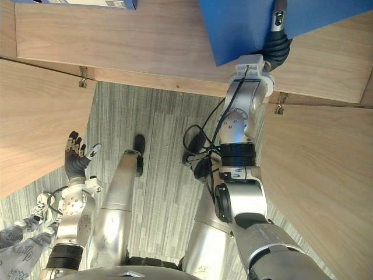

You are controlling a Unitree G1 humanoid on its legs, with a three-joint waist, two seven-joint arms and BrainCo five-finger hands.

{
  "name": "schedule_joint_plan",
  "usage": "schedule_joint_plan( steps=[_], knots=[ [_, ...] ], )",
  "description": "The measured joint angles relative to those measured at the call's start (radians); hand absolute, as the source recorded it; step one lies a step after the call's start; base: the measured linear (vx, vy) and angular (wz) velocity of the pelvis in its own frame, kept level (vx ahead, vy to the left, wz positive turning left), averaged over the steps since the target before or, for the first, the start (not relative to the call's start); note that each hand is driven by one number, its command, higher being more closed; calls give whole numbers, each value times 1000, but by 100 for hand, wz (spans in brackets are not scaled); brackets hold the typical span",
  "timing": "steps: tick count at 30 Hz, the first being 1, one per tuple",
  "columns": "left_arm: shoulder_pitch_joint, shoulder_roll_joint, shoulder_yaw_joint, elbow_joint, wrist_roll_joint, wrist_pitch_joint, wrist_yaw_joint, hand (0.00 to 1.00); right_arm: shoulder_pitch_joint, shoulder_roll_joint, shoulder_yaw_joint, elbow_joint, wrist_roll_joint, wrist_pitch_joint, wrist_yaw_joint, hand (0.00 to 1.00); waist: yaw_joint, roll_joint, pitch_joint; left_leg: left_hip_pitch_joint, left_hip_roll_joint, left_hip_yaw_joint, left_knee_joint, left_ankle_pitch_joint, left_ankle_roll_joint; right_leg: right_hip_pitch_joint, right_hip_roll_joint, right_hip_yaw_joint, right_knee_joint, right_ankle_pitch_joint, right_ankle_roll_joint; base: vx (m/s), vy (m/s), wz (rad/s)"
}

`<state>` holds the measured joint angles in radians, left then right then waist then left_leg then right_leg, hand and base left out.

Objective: Walk over to the cabinet, pick up the folder, carry it to the office cabinet, place the folder inside the office cabinet, then close the office cabinet door

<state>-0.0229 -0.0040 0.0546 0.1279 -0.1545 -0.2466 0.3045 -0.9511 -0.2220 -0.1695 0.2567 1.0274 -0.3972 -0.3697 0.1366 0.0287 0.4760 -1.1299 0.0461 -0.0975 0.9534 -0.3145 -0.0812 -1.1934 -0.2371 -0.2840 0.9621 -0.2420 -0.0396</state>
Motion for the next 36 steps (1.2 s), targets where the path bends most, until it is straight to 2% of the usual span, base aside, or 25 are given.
schedule_joint_plan(
  steps=[2, 5, 9, 14, 19, 31, 32, 36],
  knots=[
    [-1, -1, -12, 0, 0, 2, 17, 0, -41, 18, 2, 0, 27, -21, -24, 100, 3, 0, 0, -14, 0, -2, -4, 7, -3, -17, 0, -2, 1, 3, -6, -22, 12, 4],
    [-7, -12, -19, 0, 1, 7, 22, 0, -106, 23, 2, 33, 47, -22, -55, 100, 10, 0, 0, -19, -1, -5, -15, 19, -10, -27, 0, -3, 0, 12, -20, -14, 8, 5],
    [-7, -15, -27, 0, 1, 8, 33, 0, -129, 22, -2, 36, 51, -24, -82, 100, 19, 0, 0, -25, 0, -14, -23, 28, -18, -31, 0, -11, 2, 8, -15, -18, 9, 6],
    [-8, -15, -38, 0, 1, 8, 42, 0, -160, 22, -28, 34, 68, -59, -100, 100, 22, 0, 0, -53, -1, -22, -8, 34, -21, -56, -1, -15, 21, 1, -13, -14, 10, 3],
    [-22, -15, -42, 0, 1, 8, 57, 0, -184, 17, -48, 33, 75, -82, -111, 100, 27, 1, -1, -98, -1, -38, 52, 26, -29, -93, -4, -17, 79, -15, -21, -31, 20, 3],
    [-23, -14, -75, -38, 2, 23, 61, 0, -159, 36, -42, -25, 72, -86, -165, 100, 37, 3, -5, -175, 24, -49, 203, -17, -28, -161, 1, -17, 197, -42, -39, -49, 33, -7],
    [-23, -14, -76, -38, 2, 24, 61, 0, -159, 35, -42, -27, 72, -88, -164, 0, 39, 3, -6, -180, 26, -49, 209, -18, -28, -165, 2, -17, 200, -42, -39, -40, 54, -8],
    [-24, -14, -77, -39, 2, 29, 61, 0, -159, 29, -47, -32, 74, -89, -165, 0, 47, 3, -6, -196, 35, -51, 222, -19, -27, -174, 3, -24, 206, -42, -38, -31, 38, -2]
  ],
)
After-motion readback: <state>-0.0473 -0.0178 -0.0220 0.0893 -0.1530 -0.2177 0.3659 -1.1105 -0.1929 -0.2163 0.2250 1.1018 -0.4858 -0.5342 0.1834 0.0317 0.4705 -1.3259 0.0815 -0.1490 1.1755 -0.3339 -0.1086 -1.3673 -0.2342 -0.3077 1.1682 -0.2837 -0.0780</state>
